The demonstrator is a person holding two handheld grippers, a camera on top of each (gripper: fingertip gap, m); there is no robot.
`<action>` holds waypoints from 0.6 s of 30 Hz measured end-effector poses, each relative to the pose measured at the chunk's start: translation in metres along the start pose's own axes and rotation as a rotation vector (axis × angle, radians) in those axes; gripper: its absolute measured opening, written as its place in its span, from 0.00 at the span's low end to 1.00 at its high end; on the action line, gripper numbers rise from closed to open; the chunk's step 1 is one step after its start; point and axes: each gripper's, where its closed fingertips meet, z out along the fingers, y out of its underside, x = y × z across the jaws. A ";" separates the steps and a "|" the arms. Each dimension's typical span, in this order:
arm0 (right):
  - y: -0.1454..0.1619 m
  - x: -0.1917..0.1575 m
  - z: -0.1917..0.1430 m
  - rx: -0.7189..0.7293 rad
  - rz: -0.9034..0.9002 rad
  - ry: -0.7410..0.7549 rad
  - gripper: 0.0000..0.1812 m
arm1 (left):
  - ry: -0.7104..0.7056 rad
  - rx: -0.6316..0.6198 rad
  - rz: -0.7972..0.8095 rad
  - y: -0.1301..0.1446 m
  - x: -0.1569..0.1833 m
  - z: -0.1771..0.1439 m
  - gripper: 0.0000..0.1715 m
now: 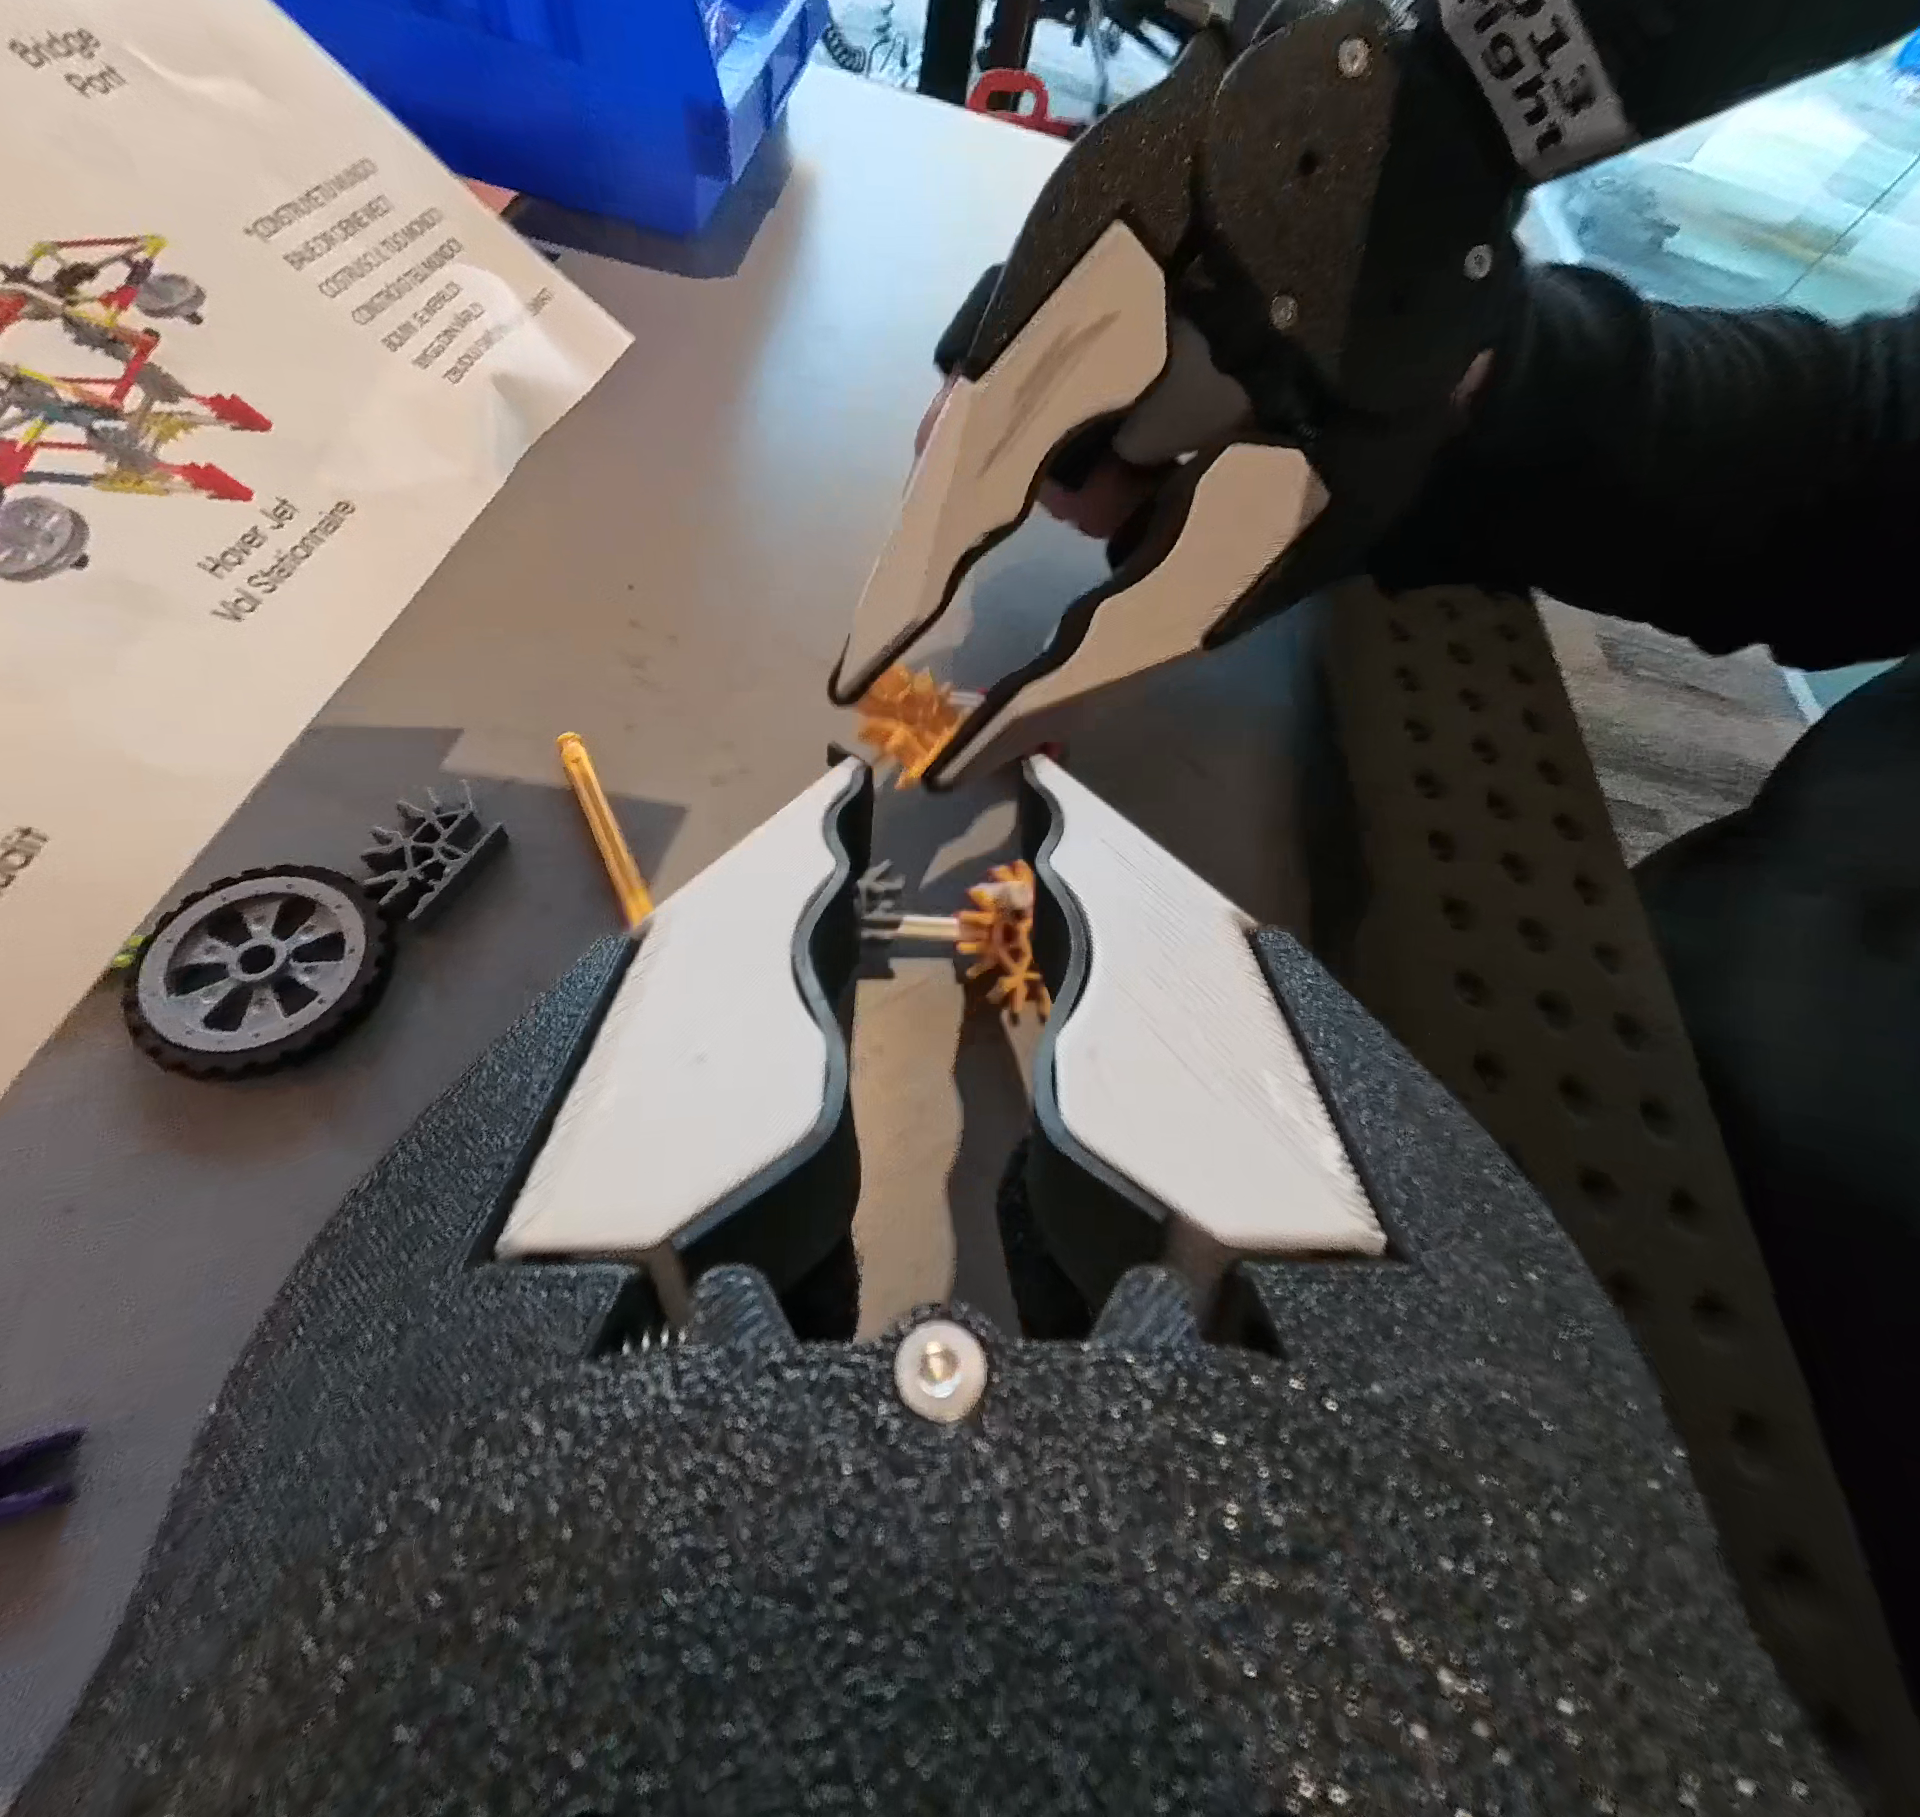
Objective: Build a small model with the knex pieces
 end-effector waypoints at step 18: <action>0.052 0.013 0.001 -0.175 0.312 -0.073 0.13 | -0.165 -0.160 0.046 0.022 -0.025 -0.009 0.16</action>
